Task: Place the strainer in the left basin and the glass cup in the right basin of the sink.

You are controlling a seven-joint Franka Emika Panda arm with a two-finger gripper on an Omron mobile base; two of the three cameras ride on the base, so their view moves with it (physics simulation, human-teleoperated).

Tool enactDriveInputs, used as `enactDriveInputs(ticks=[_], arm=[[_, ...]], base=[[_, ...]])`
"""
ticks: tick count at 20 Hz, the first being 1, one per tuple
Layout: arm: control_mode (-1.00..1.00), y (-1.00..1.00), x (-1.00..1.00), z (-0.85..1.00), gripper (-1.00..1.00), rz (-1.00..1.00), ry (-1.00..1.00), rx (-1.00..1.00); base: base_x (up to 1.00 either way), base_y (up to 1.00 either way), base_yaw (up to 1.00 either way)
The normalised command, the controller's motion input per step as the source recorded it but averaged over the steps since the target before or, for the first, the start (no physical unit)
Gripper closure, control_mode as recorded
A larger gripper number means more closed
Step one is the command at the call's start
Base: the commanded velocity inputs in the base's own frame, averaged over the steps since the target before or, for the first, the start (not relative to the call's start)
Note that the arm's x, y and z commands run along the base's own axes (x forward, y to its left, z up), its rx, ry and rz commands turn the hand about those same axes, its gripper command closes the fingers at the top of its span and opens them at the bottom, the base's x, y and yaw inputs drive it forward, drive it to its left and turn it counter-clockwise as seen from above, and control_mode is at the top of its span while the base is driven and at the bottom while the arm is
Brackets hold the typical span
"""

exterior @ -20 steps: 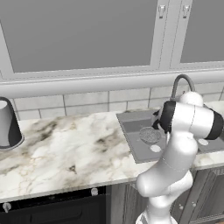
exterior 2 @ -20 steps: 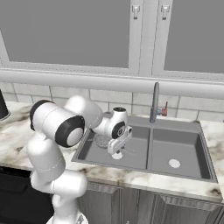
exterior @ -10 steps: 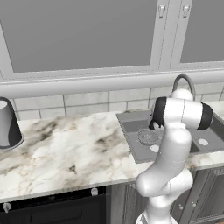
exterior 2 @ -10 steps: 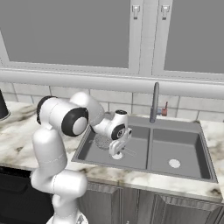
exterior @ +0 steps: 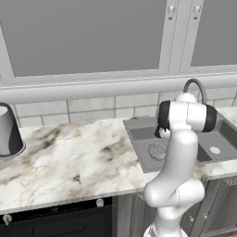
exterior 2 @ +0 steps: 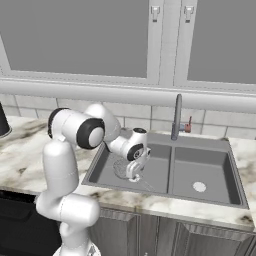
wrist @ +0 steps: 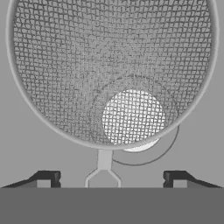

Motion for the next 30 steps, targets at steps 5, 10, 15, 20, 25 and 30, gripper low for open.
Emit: enactDriveInputs(ticks=[5, 10, 15, 20, 25, 30], arm=[[-1.0, 0.0, 0.13, -0.09, -1.0, 0.03, 0.0, 0.0], [-1.0, -0.05, -0.07, 0.36, -1.0, 0.01, 0.01, -0.05], [-1.0, -0.09, -0.38, 0.61, -1.0, -0.04, 0.01, -0.05], [-1.0, 0.06, -0.22, 0.35, -1.0, -0.32, 0.0, -0.01], [-1.0, 0.0, 0.0, 0.31, -1.0, -0.46, 0.0, 0.0], [-1.0, 0.02, 0.0, 0.54, -1.0, -0.44, -0.05, -0.02]], base=[[0.0, 0.0, 0.0], [0.0, 0.0, 0.0], [0.0, 0.0, 0.0], [0.0, 0.0, 0.0], [0.0, 0.0, 0.0], [0.0, 0.0, 0.0]])
